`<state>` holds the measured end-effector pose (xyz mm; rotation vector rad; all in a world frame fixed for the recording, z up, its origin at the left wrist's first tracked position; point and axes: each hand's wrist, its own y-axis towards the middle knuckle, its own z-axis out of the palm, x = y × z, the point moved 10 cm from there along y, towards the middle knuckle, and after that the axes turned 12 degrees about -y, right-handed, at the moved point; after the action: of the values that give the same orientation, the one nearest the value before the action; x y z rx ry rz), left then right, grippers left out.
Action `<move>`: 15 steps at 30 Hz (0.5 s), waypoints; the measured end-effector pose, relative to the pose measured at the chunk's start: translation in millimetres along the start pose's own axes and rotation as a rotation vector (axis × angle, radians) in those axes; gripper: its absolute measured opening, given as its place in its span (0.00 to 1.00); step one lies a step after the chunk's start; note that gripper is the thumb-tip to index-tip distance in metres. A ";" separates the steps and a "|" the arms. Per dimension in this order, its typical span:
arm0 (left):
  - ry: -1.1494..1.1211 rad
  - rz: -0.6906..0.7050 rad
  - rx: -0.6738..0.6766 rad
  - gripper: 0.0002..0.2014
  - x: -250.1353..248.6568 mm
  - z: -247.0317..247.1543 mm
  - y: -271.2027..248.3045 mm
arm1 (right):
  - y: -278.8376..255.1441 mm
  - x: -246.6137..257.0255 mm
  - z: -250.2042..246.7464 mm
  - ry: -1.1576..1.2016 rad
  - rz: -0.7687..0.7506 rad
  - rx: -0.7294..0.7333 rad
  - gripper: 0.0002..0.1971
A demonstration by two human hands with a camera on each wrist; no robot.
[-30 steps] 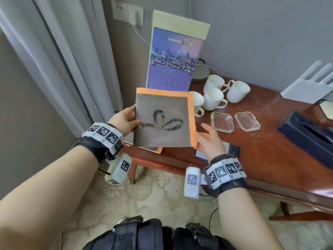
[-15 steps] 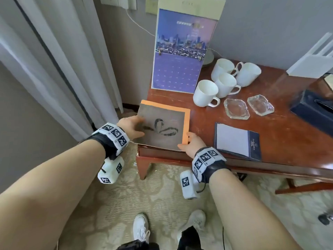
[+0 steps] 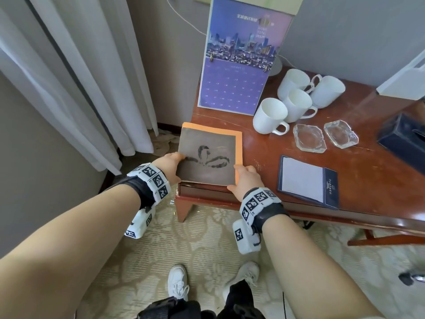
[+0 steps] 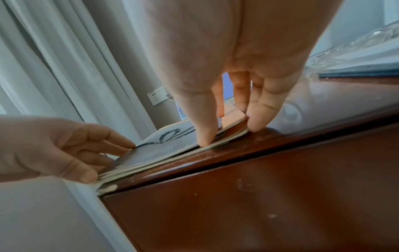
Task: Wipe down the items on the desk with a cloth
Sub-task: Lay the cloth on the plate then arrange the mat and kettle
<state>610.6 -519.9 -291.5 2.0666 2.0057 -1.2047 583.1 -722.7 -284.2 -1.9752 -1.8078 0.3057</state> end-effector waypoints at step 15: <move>0.019 0.094 -0.108 0.39 -46.8 -36.8 2.3 | -8.2 -44.3 -77.0 0.059 -0.017 -0.102 0.24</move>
<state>636.7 -541.0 -242.3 2.1025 1.9123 -1.0411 605.0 -779.2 -218.7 -2.0139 -1.8350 0.1508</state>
